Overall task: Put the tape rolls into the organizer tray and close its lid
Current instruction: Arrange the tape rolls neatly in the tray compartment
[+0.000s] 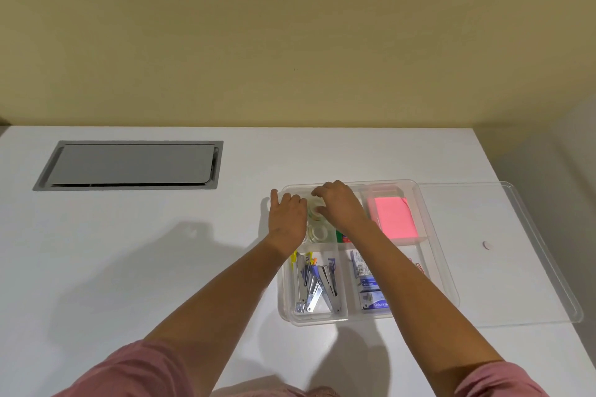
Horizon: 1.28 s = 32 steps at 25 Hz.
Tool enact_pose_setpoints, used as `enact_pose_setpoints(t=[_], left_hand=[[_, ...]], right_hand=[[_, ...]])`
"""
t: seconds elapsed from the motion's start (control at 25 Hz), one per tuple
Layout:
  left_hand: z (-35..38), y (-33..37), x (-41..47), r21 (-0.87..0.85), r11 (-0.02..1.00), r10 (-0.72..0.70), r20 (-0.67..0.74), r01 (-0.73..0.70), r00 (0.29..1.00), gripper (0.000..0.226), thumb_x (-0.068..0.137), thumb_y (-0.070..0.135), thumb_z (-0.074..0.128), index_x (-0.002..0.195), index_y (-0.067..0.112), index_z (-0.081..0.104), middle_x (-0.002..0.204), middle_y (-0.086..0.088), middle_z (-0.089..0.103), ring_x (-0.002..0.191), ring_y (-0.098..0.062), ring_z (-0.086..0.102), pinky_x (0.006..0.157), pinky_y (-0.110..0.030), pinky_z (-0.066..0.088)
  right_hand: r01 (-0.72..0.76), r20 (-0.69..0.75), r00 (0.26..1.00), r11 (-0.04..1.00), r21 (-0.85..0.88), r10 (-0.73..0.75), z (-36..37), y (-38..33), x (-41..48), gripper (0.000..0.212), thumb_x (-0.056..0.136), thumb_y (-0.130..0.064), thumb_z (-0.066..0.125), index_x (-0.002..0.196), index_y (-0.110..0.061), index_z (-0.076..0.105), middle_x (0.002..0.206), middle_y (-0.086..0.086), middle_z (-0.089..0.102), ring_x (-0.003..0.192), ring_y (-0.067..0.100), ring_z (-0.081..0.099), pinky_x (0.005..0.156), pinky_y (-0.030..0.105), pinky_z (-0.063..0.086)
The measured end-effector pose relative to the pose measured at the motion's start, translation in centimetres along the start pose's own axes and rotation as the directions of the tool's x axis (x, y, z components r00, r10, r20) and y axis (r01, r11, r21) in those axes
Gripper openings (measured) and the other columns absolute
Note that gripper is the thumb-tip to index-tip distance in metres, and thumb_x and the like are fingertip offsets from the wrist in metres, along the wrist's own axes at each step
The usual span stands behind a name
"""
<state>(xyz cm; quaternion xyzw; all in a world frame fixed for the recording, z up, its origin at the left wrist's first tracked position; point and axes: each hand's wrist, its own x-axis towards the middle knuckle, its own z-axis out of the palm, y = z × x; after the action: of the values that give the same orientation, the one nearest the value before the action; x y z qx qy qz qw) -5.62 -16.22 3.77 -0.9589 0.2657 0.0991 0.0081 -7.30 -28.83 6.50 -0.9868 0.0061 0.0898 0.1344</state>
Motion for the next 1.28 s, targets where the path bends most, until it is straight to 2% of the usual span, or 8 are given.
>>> enact_pose_setpoints(t=[0.16, 0.24, 0.6, 1.08, 1.28], left_hand=[[0.0, -0.1, 0.7, 0.054, 0.998, 0.015, 0.024, -0.017, 1.000, 0.026, 0.094, 0.023, 0.052, 0.119, 0.016, 0.055, 0.121, -0.002, 0.058, 0.125, -0.023, 0.043, 0.117, -0.048, 0.008], [0.2, -0.2, 0.8, 0.066, 0.998, 0.021, 0.021, -0.023, 1.000, 0.025, 0.093, 0.025, 0.054, 0.117, 0.016, 0.056, 0.119, -0.001, 0.059, 0.123, -0.022, 0.044, 0.117, -0.047, 0.010], [0.3, -0.2, 1.0, 0.079, 0.997, 0.010, -0.011, -0.009, 1.000, 0.024, 0.092, 0.028, 0.056, 0.113, 0.017, 0.058, 0.115, 0.000, 0.061, 0.120, -0.021, 0.047, 0.117, -0.045, 0.013], [0.0, 0.3, 0.9, 0.076, 0.997, -0.013, -0.040, 0.016, 0.999, 0.020, 0.094, 0.024, 0.049, 0.110, 0.015, 0.059, 0.114, -0.002, 0.062, 0.118, -0.022, 0.049, 0.117, -0.044, 0.013], [0.2, 0.4, 0.8, 0.085, 0.996, -0.015, -0.039, 0.018, 0.999, 0.020, 0.094, 0.022, 0.049, 0.110, 0.014, 0.059, 0.117, -0.003, 0.059, 0.119, -0.022, 0.048, 0.117, -0.044, 0.012]], right_hand=[[0.082, 0.107, 0.992, 0.980, -0.181, -0.063, 0.4, -0.5, 0.7, 0.035, 0.086, -0.018, 0.059, 0.120, -0.011, 0.058, 0.118, 0.010, 0.065, 0.111, 0.029, 0.051, 0.093, 0.036, 0.039], [0.101, 0.128, 0.989, 0.971, -0.219, -0.074, 0.6, -0.5, 0.8, 0.035, 0.086, -0.018, 0.059, 0.121, -0.014, 0.059, 0.116, 0.009, 0.065, 0.110, 0.028, 0.050, 0.091, 0.035, 0.039], [0.111, 0.134, 0.988, 0.963, -0.245, -0.080, 1.1, -0.4, 1.2, 0.036, 0.085, -0.018, 0.063, 0.120, -0.010, 0.057, 0.119, 0.010, 0.061, 0.113, 0.029, 0.049, 0.095, 0.036, 0.038], [0.069, 0.083, 0.995, 0.964, -0.258, -0.049, 1.5, -0.6, 1.3, 0.033, 0.088, -0.012, 0.059, 0.120, -0.009, 0.053, 0.119, 0.010, 0.061, 0.113, 0.028, 0.050, 0.096, 0.035, 0.037], [0.051, 0.061, 0.997, 0.965, -0.258, -0.036, 1.8, -0.6, 1.1, 0.027, 0.088, -0.011, 0.058, 0.114, -0.007, 0.056, 0.116, 0.011, 0.061, 0.111, 0.028, 0.050, 0.093, 0.035, 0.038]])
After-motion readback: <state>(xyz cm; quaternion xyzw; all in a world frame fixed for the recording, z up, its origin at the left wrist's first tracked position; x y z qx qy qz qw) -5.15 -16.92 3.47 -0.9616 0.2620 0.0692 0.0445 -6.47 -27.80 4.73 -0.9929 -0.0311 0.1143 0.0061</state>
